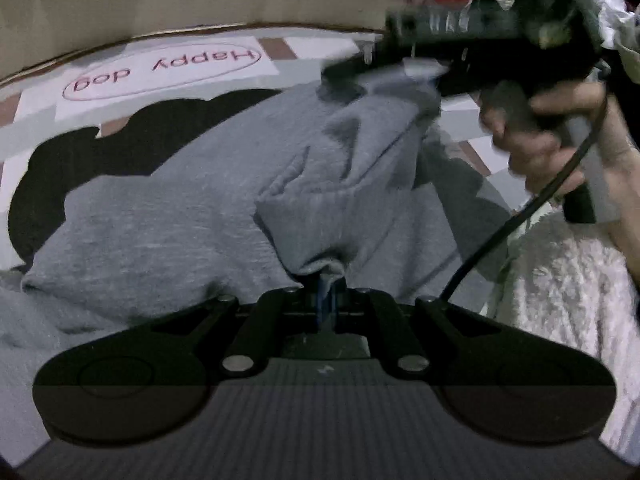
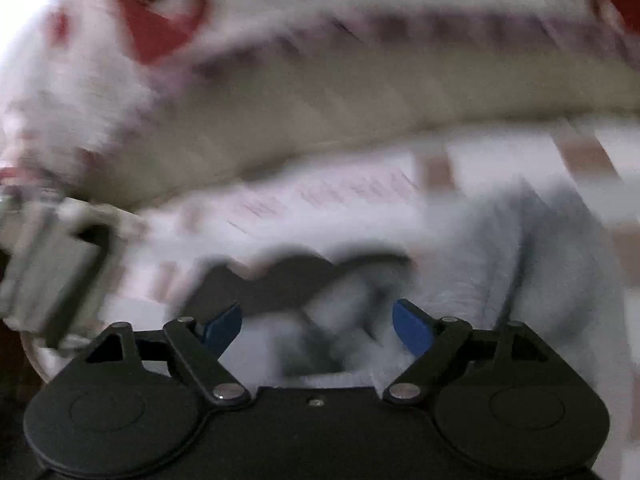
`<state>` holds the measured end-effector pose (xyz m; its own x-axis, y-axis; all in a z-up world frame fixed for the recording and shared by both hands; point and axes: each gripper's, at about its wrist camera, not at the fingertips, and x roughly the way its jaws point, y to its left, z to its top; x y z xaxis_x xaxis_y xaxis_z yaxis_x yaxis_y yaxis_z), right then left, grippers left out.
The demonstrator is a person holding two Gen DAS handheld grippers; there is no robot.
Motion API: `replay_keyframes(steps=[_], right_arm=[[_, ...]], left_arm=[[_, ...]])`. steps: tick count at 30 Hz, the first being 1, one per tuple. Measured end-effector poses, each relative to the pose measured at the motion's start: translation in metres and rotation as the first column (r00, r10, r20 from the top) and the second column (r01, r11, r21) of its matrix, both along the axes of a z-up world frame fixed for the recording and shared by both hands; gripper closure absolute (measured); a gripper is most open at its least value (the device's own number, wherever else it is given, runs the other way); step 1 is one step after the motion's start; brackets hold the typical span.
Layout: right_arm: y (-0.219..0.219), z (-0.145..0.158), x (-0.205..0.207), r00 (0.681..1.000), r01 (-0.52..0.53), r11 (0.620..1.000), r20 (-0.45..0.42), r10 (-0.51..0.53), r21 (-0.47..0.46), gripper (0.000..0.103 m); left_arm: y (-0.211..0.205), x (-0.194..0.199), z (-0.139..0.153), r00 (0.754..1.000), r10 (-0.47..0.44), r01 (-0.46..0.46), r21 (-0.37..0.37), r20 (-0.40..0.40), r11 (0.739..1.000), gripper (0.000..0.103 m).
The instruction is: Fold clothes
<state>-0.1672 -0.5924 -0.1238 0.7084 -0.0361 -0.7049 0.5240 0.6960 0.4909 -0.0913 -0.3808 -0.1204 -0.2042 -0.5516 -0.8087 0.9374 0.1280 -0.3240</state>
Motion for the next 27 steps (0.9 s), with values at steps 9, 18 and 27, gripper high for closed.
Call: replay_keyframes(steps=[9,18,27], right_arm=[[-0.006,-0.035,-0.018,0.995,-0.096,0.953,0.010,0.097,0.286,0.016],[0.036,-0.030,-0.030,0.968,-0.231,0.949,-0.049,0.247,0.213,0.019],[-0.001,-0.046,-0.030,0.986,-0.063,0.876,0.163,-0.017,0.478,0.020]], left_arm=[[0.038,0.004,0.023,0.995,0.057,-0.051,-0.072,0.082,0.996,0.097],[0.057,0.031,0.044,0.937,0.299,-0.261,-0.209,0.182,0.943,0.094],[0.039,0.023,0.026,0.943,0.269,-0.238,-0.165,0.194,0.957,0.074]])
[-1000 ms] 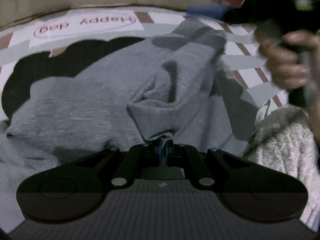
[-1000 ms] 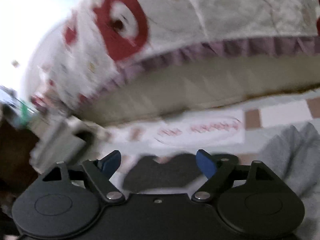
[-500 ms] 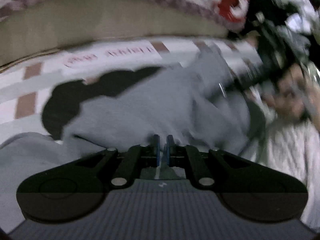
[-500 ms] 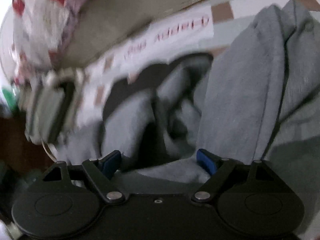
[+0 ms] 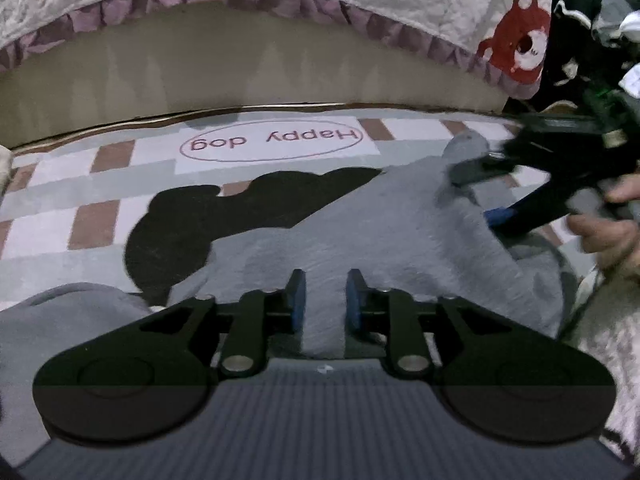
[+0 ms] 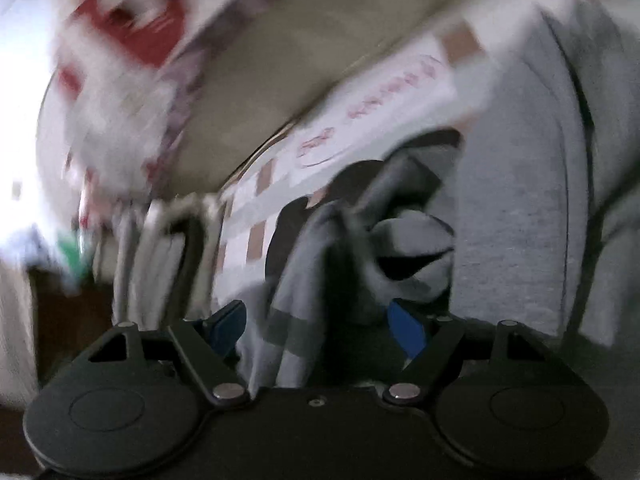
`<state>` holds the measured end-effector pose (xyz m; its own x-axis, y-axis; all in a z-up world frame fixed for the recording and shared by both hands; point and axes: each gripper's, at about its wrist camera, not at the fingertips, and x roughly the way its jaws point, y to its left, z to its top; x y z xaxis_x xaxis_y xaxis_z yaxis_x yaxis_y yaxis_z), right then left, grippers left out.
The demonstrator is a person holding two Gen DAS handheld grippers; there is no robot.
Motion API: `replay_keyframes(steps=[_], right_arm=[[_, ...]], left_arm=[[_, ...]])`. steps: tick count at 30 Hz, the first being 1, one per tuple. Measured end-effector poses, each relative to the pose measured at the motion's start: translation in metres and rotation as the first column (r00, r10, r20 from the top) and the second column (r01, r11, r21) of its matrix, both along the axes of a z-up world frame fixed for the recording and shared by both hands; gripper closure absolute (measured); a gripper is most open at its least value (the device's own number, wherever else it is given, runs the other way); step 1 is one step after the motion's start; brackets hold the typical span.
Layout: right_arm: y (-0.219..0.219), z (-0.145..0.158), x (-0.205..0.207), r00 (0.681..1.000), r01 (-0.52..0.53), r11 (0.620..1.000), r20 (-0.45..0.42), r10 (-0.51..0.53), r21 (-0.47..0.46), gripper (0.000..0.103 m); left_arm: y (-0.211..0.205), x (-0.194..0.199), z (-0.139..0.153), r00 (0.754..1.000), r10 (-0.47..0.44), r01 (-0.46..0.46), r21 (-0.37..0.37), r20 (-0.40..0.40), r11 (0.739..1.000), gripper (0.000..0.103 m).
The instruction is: Fold clothes
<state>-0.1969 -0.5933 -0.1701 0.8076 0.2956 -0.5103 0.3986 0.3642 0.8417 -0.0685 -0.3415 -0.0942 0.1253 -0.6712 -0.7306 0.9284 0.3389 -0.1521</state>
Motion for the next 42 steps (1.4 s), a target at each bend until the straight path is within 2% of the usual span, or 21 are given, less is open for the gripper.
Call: replay_keyframes(steps=[3,4,5,6,7,10,13,14,16,19,24,28,29,31,33,35,37,39,40,41,42], right_arm=[[-0.012,-0.022,0.011,0.995,0.102,0.987,-0.016,-0.101,0.121,0.020],[-0.012,-0.024,0.014,0.993,0.118,0.987,-0.027,-0.116,0.113,0.025],[-0.010,-0.023,0.016,0.992,0.119,0.991,-0.040,-0.117,0.060,0.037],[-0.005,-0.018,0.018,0.993,0.101,0.995,-0.050,-0.102,-0.025,0.071],[0.001,-0.009,0.022,0.997,0.063,0.990,-0.041,-0.069,-0.125,0.089],[0.019,0.020,0.020,0.995,0.029,0.956,0.097,0.000,-0.293,0.091],[0.036,0.047,0.013,0.951,0.016,0.934,0.295,0.096,-0.356,0.092],[0.043,0.051,0.015,0.934,-0.026,0.926,0.322,0.157,-0.377,0.092],[0.059,0.055,0.019,0.904,-0.132,0.896,0.318,0.284,-0.423,0.092],[0.083,0.058,0.023,0.884,-0.211,0.826,0.258,0.390,-0.523,0.092],[0.099,0.055,0.031,0.843,-0.312,0.779,0.220,0.491,-0.544,0.091],[0.119,0.051,0.032,0.798,-0.407,0.702,0.146,0.585,-0.584,0.092],[0.124,0.050,0.032,0.785,-0.430,0.681,0.127,0.607,-0.593,0.092],[0.133,0.048,0.032,0.756,-0.475,0.636,0.088,0.648,-0.608,0.092],[0.133,0.050,0.033,0.760,-0.473,0.640,0.086,0.644,-0.605,0.092],[0.128,0.051,0.029,0.769,-0.466,0.658,0.098,0.632,-0.591,0.092],[0.123,0.053,0.025,0.777,-0.458,0.677,0.110,0.620,-0.576,0.090],[0.118,0.054,0.021,0.785,-0.450,0.695,0.121,0.607,-0.561,0.090],[0.115,0.055,0.019,0.789,-0.446,0.703,0.127,0.601,-0.553,0.090],[0.113,0.056,0.017,0.793,-0.442,0.712,0.133,0.594,-0.545,0.090],[0.110,0.056,0.015,0.797,-0.438,0.721,0.138,0.588,-0.537,0.090]], left_arm=[[-0.004,0.001,-0.002,1.000,0.006,-0.006,-0.008,-0.007,1.000,0.070],[-0.005,0.001,-0.002,1.000,0.009,-0.009,-0.010,-0.003,1.000,0.070],[-0.004,0.001,0.000,1.000,0.018,-0.018,-0.017,0.005,1.000,0.070],[-0.003,0.001,0.001,1.000,0.026,-0.026,-0.024,0.014,0.999,0.070],[-0.002,0.002,0.003,0.999,0.035,-0.034,-0.031,0.022,0.999,0.070],[0.007,0.007,0.014,0.998,0.063,-0.062,-0.077,0.017,0.995,0.070],[0.015,0.013,0.024,0.997,0.071,-0.072,-0.120,-0.010,0.990,0.067],[0.016,0.017,0.026,0.997,0.073,-0.076,-0.127,-0.028,0.989,0.063],[0.017,0.025,0.030,0.995,0.076,-0.085,-0.139,-0.062,0.987,0.061],[0.019,0.037,0.036,0.990,0.081,-0.098,-0.157,-0.114,0.983,0.061],[0.022,0.057,0.045,0.976,0.084,-0.121,-0.184,-0.199,0.975,0.060],[-0.016,0.042,0.049,0.992,-0.040,0.035,-0.046,-0.120,0.998,0.050],[-0.025,0.038,0.050,0.992,-0.074,0.074,-0.010,-0.102,0.997,0.048],[-0.042,0.005,0.041,0.978,-0.209,0.207,0.075,0.025,0.975,0.047],[-0.054,-0.014,0.027,0.960,-0.262,0.249,0.126,0.096,0.960,0.046],[-0.070,-0.020,0.010,0.955,-0.289,0.274,0.168,0.071,0.947,0.046],[-0.086,-0.013,-0.009,0.971,-0.240,0.236,0.213,-0.006,0.948,0.045],[-0.092,-0.001,-0.022,0.983,-0.171,0.182,0.246,-0.067,0.952,0.054],[-0.093,0.005,-0.027,0.986,-0.140,0.159,0.258,-0.089,0.953,0.070],[-0.091,0.005,-0.027,0.983,-0.162,0.179,0.241,-0.087,0.954,0.092],[-0.089,-0.001,-0.026,0.981,-0.192,0.195,0.235,-0.035,0.952,0.096]])
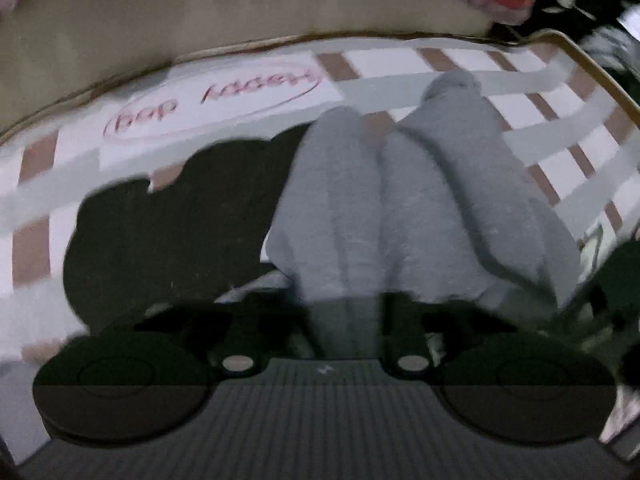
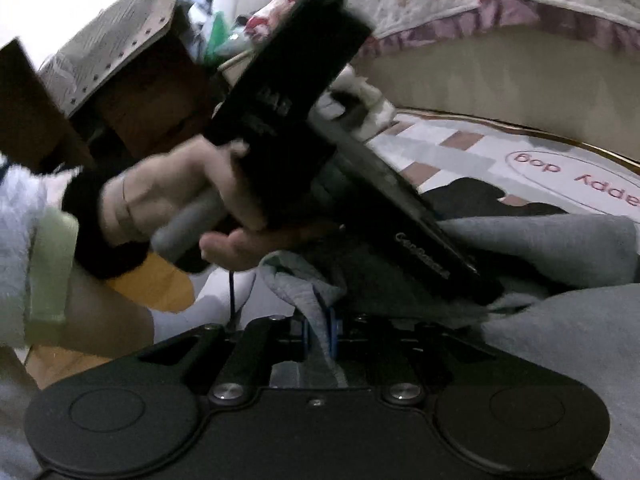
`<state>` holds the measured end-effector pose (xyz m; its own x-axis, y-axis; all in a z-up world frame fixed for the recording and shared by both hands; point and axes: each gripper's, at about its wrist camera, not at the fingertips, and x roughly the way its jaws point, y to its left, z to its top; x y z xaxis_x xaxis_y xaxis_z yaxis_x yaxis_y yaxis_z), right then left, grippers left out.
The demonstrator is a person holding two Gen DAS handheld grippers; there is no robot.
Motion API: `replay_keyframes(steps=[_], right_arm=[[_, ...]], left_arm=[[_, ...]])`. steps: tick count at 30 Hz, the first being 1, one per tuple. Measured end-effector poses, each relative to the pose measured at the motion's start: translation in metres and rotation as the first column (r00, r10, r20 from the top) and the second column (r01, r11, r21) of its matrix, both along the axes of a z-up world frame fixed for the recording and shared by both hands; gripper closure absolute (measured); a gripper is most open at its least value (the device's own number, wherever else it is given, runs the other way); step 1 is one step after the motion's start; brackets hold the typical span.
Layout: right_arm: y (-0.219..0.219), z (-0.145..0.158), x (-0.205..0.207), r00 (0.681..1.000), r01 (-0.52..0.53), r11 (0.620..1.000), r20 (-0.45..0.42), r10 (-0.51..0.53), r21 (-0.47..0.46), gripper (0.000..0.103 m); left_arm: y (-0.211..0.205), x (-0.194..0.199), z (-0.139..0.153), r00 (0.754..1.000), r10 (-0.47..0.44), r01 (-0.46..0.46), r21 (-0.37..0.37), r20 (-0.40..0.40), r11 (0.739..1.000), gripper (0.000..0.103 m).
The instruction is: Fold clothes
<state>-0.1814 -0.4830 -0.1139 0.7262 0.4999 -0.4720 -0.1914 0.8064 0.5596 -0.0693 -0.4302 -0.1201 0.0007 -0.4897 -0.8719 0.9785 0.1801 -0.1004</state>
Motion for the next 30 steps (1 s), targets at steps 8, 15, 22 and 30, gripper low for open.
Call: replay_keyframes(steps=[8,15,22,30], right_arm=[[-0.040,0.009,-0.028,0.992,0.118,0.985,0.038,-0.124,0.124,0.054],[-0.112,-0.011,-0.057,0.861,0.499,0.814,-0.064,-0.504,0.297,0.049],[-0.166,-0.008,-0.081,0.602,0.795,0.602,-0.213,-0.770,0.072,0.042],[-0.219,-0.022,-0.077,0.634,0.684,0.656,-0.185,-0.751,-0.319,0.039]], left_arm=[[0.077,-0.005,0.087,0.857,0.364,-0.207,-0.403,0.364,0.891,0.099],[0.173,0.072,0.122,0.547,0.802,-0.580,-0.582,0.240,0.570,0.099],[0.207,0.115,0.094,0.461,0.828,-0.668,-0.488,0.320,0.561,0.099],[0.215,0.181,0.105,0.443,0.842,-0.709,-0.454,0.309,0.539,0.099]])
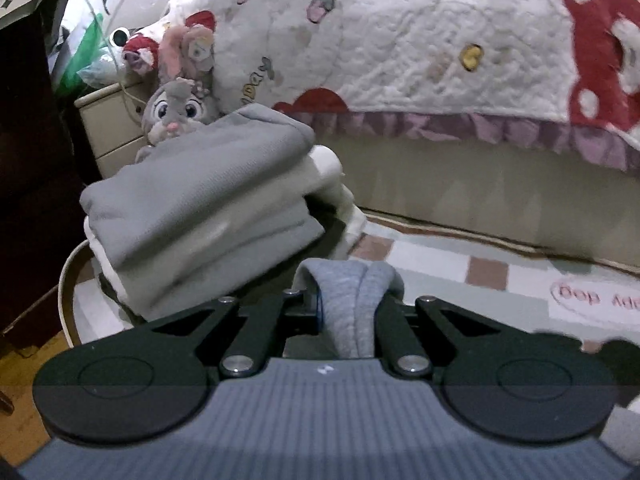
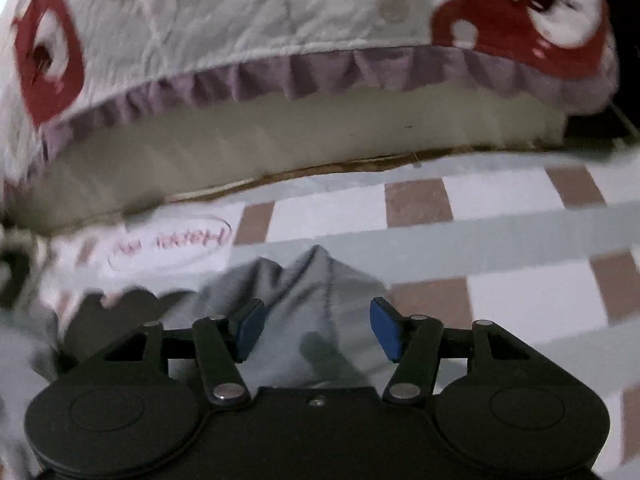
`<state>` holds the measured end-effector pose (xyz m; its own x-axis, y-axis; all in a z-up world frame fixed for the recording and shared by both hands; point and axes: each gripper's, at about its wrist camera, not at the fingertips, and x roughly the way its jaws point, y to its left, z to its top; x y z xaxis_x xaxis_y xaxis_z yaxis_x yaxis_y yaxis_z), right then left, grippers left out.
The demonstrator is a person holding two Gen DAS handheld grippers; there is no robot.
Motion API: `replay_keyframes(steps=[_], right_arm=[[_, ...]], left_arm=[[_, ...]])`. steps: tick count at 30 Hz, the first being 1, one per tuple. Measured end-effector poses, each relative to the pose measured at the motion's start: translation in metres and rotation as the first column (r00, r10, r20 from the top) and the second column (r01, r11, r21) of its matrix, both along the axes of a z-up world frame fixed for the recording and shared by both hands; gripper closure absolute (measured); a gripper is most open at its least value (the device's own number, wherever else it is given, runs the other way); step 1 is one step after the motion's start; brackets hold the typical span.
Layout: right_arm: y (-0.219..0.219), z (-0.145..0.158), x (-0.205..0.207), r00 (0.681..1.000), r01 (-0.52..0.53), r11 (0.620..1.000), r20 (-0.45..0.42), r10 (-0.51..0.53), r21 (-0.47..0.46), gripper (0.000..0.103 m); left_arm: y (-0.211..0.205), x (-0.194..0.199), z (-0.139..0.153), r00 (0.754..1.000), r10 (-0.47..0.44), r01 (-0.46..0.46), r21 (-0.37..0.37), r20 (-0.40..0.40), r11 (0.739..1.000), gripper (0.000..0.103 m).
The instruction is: Fold clothes
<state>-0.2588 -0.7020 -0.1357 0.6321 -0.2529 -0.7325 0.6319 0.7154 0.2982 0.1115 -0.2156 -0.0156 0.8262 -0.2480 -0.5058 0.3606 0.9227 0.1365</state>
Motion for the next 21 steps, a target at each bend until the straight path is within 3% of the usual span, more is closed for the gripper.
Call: replay_keyframes(steps=[5,7,9,12,14,15,16,18,20,21], right_arm=[[-0.008,-0.025,0.008,0.994,-0.105,0.994,0.005,0.105,-0.018,0.039],[-0.006,-0.035,0.018,0.993,-0.114,0.993,-0.006,0.114,-0.031,0.031],[-0.003,-0.042,0.024,0.995,-0.104,0.993,-0.012,0.103,-0.055,0.030],[0.001,-0.053,0.033,0.996,-0.088,0.992,-0.021,0.087,-0.092,0.016],[0.004,-0.060,0.038,0.997,-0.078,0.990,-0.027,0.075,-0.117,0.028],[0.005,-0.064,0.041,0.997,-0.073,0.989,-0.030,0.070,-0.129,0.054],[0.006,-0.068,0.044,0.997,-0.068,0.988,-0.032,0.064,-0.141,0.069],[0.016,-0.048,0.034,1.000,-0.014,0.978,0.009,0.016,-0.206,0.077],[0.024,-0.022,0.020,0.997,0.063,0.957,0.058,-0.048,-0.284,0.094],[0.028,-0.010,0.013,0.993,0.102,0.941,0.084,-0.079,-0.321,0.093]], left_arm=[[-0.018,0.024,0.009,0.999,0.041,-0.041,-0.014,-0.012,0.999,0.099],[-0.030,0.024,0.011,1.000,0.030,-0.030,0.005,0.000,1.000,0.099],[-0.038,0.026,0.016,1.000,0.017,-0.017,0.012,0.003,1.000,0.099],[-0.043,0.032,0.025,1.000,0.003,-0.003,-0.006,-0.014,1.000,0.099],[-0.046,0.039,0.025,0.999,0.002,-0.002,-0.011,-0.034,1.000,0.099],[-0.048,0.044,0.022,0.999,0.005,-0.006,-0.010,-0.047,1.000,0.099],[-0.053,0.047,0.017,0.999,0.012,-0.010,0.036,-0.038,0.999,0.099],[-0.060,0.049,0.009,1.000,0.017,-0.016,0.096,-0.011,0.995,0.099],[-0.062,0.056,0.012,0.999,0.041,-0.040,0.102,-0.015,0.994,0.099],[-0.063,0.060,0.015,0.998,0.056,-0.054,0.096,-0.017,0.994,0.099]])
